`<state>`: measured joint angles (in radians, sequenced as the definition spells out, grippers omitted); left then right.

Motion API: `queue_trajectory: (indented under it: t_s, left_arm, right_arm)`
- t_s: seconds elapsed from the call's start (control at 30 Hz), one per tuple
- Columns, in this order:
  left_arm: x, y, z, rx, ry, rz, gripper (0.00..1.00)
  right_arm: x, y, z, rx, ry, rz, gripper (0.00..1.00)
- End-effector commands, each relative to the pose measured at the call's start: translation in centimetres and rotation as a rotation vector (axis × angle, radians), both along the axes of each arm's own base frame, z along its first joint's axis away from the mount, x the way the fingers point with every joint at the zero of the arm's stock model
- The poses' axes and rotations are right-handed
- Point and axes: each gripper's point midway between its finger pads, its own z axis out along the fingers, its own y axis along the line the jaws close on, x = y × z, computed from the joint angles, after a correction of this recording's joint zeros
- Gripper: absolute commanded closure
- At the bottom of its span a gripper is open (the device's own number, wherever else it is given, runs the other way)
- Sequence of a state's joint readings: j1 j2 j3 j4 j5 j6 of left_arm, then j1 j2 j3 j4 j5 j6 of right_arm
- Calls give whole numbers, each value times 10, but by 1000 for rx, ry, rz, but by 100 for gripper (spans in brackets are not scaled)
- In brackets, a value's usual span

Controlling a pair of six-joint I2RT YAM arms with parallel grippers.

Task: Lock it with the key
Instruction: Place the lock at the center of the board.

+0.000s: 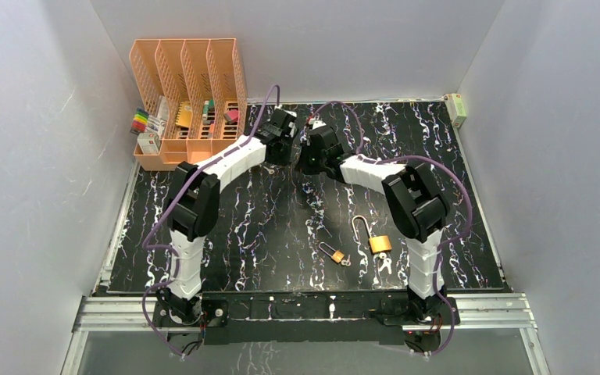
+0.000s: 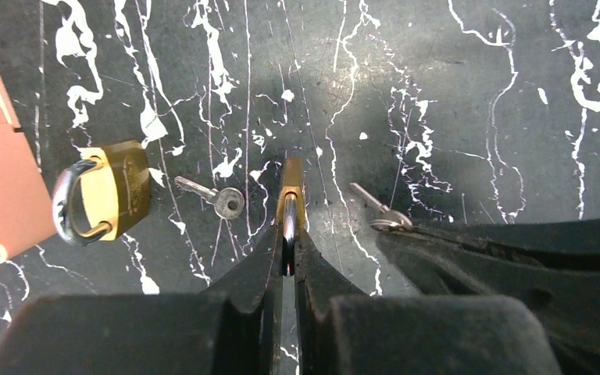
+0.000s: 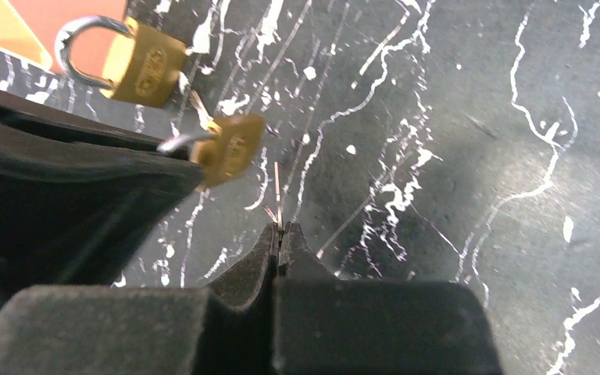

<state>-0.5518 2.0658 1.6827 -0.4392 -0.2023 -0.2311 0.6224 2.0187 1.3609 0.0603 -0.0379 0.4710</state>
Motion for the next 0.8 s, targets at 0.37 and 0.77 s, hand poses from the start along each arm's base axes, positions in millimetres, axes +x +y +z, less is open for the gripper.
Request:
queue_trajectory:
  t_s: [0.37, 0.77]
  left_arm:
    - [12, 8, -10, -6, 30, 82, 100]
    - [17, 10, 2, -8, 15, 101, 70]
  right_arm:
    - [39, 17, 16, 217, -23, -108, 98]
    - [38, 12, 9, 209, -1, -122, 48]
